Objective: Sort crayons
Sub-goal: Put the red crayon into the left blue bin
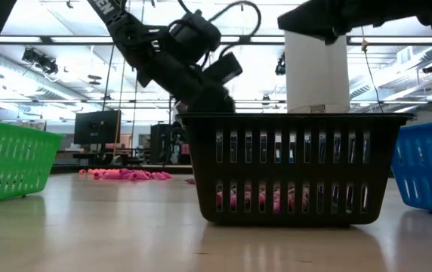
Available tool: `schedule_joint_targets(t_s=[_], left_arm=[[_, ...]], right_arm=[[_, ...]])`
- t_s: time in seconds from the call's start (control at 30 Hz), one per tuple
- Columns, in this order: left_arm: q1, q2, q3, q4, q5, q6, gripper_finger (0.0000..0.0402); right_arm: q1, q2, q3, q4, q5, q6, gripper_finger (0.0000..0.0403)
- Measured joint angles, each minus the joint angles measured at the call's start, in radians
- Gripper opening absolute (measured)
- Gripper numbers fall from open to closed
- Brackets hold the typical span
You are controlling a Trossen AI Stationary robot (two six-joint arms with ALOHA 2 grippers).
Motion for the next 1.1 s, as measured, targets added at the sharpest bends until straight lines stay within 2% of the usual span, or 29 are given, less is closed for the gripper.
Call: schedule_joint_targets(t_s=[0.13,0.4,0.57,0.73,0.9,1.1], left_arm=[[-0.012,-0.001,0.001,0.087,0.000,0.000,0.0020],[-0.035,-0.002,0.002,0.263,0.002,0.000,0.0020],[-0.037,-0.002,0.002,0.320,0.003,-0.013,0.0021],[-0.037,-0.002,0.002,0.374,0.002,-0.018,0.0021],[-0.038,-0.002,0.002,0.412,0.003,-0.029,0.0021],[-0.041,-0.003,0.002,0.499,0.003,-0.055,0.0021]], right_arm=[[-0.002,0.000,0.000,0.037,-0.002,-0.039,0.0123],[-0.002,0.000,0.000,0.058,-0.009,-0.056,0.0178],[0.000,0.000,0.000,0.129,-0.010,-0.125,0.0201],[-0.001,0.000,0.000,0.211,-0.057,-0.177,0.0205],[-0.020,0.000,0.000,0.222,-0.125,-0.183,0.0204],[-0.039,0.000,0.000,0.220,-0.138,-0.186,0.0203]])
